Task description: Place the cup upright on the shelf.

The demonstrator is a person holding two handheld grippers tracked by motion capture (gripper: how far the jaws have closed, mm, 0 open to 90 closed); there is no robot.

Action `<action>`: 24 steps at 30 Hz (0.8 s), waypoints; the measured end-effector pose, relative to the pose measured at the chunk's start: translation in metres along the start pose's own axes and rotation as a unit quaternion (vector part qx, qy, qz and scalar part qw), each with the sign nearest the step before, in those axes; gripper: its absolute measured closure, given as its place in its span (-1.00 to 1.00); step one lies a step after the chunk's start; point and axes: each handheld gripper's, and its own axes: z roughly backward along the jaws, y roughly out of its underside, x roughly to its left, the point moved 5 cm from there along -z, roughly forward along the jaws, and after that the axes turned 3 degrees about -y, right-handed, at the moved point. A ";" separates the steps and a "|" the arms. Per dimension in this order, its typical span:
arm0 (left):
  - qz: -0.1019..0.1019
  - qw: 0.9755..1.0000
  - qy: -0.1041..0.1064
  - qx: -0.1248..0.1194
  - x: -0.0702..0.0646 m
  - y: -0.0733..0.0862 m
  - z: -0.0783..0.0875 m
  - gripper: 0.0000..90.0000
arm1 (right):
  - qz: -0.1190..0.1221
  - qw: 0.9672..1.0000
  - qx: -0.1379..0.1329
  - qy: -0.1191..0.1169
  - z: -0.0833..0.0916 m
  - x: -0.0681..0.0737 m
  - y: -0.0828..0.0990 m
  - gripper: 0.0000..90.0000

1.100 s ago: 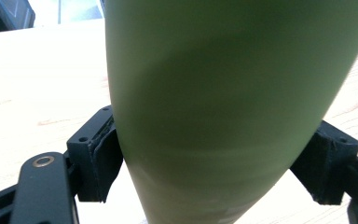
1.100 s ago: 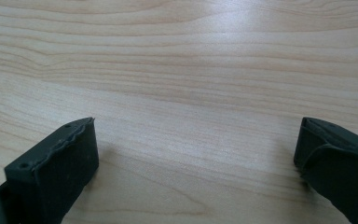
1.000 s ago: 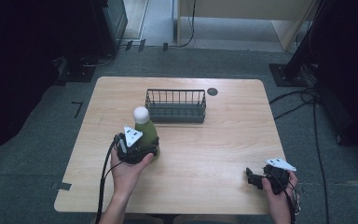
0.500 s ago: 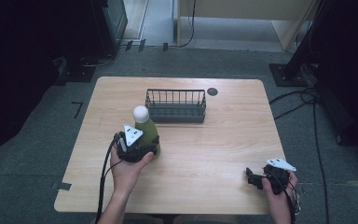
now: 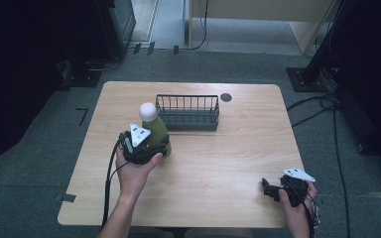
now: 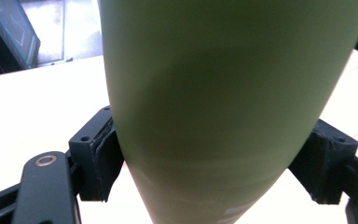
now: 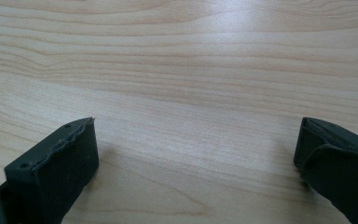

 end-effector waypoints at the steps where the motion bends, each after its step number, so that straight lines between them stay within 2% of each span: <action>1: 0.000 1.000 0.000 0.000 0.000 0.000 0.000 -0.52 | 0.000 1.000 0.000 0.000 0.000 0.000 0.000 -1.00; 20: -0.011 0.999 0.002 -0.030 -0.001 -0.033 -0.009 -0.52 | 0.000 1.000 0.000 0.000 0.000 0.000 0.000 -1.00; 24: -0.011 0.999 0.001 -0.044 -0.002 -0.043 -0.011 -0.52 | 0.000 1.000 0.000 0.000 0.000 0.000 0.000 -1.00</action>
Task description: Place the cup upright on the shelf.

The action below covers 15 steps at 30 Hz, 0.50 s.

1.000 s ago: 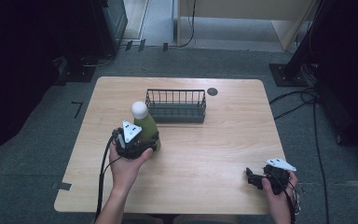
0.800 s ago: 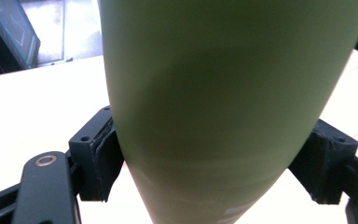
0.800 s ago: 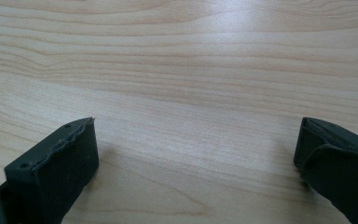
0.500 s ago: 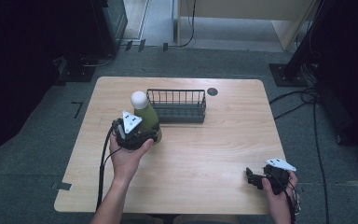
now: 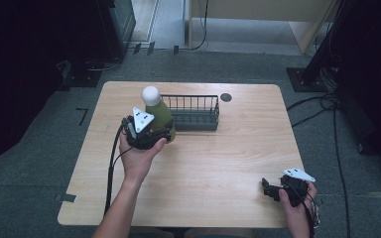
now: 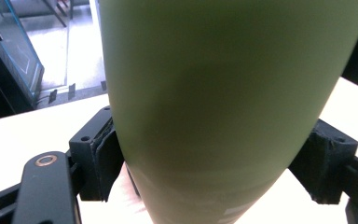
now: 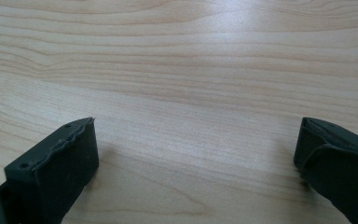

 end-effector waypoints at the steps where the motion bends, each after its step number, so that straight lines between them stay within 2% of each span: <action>1: 0.000 1.000 0.000 0.000 0.000 0.000 0.000 -0.52 | 0.000 1.000 0.000 0.000 0.000 0.000 0.000 -1.00; 15: -0.005 1.000 -0.005 -0.023 0.000 -0.026 -0.014 -0.52 | 0.000 1.000 -0.001 0.000 0.000 0.000 0.000 -1.00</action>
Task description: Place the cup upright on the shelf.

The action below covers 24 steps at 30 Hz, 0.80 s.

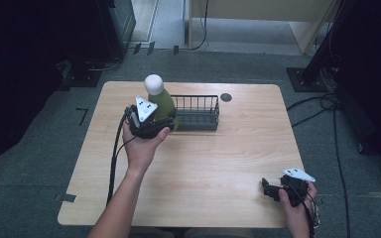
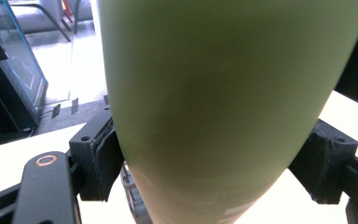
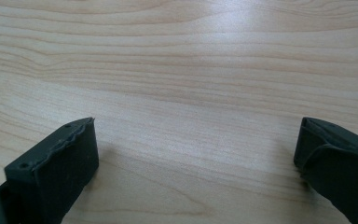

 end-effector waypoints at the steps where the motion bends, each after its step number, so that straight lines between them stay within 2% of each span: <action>1: 0.000 1.000 0.000 0.000 0.000 0.000 0.000 -0.52 | 0.000 1.000 0.000 0.000 0.000 0.000 0.000 -1.00; 12: 0.001 1.000 -0.001 -0.004 0.000 -0.012 -0.016 -0.52 | 0.000 1.000 0.000 0.000 0.000 0.000 0.000 -1.00; 20: -0.008 1.000 0.000 -0.012 -0.001 -0.022 -0.027 -0.52 | 0.000 1.000 0.000 0.000 0.000 0.000 0.000 -1.00; 24: -0.005 1.000 0.000 -0.016 0.002 -0.027 -0.037 -0.52 | 0.000 1.000 0.000 0.000 0.000 0.000 0.000 -1.00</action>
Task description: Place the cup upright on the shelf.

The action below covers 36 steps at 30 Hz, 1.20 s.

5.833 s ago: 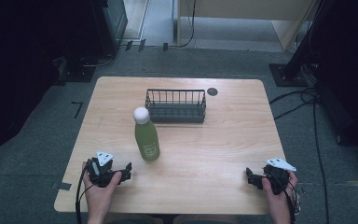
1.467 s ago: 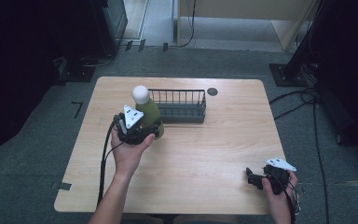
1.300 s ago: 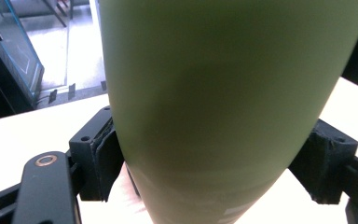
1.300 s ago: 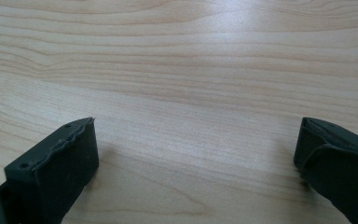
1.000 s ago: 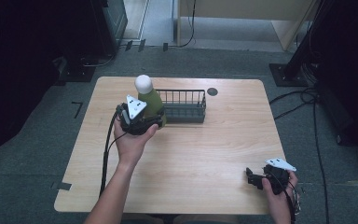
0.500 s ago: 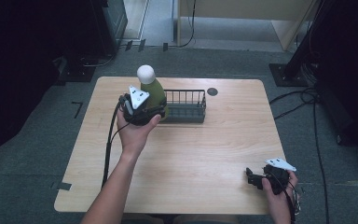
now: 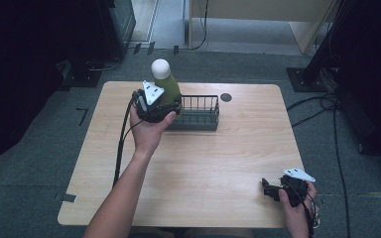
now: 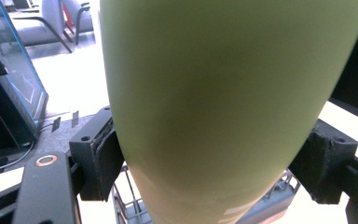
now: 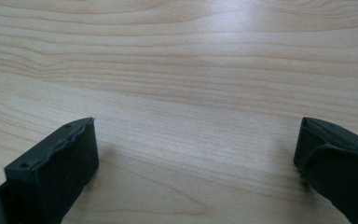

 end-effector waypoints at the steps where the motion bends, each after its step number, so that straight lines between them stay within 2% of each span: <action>1: 0.001 1.000 0.000 0.000 0.000 -0.001 -0.002 -0.52 | 0.001 1.000 0.000 0.000 0.000 0.000 0.000 -1.00; 7: -0.002 1.000 -0.006 0.001 0.004 -0.005 -0.015 -0.52 | 0.000 1.000 0.000 0.000 0.000 0.000 0.000 -1.00; 21: 0.013 1.000 -0.011 0.006 0.017 -0.008 -0.045 -0.52 | 0.000 1.000 0.000 0.000 0.000 0.000 0.000 -1.00; 36: 0.005 0.998 -0.008 0.062 0.012 0.026 -0.069 -0.52 | 0.000 1.000 0.000 0.000 0.000 0.000 0.000 -1.00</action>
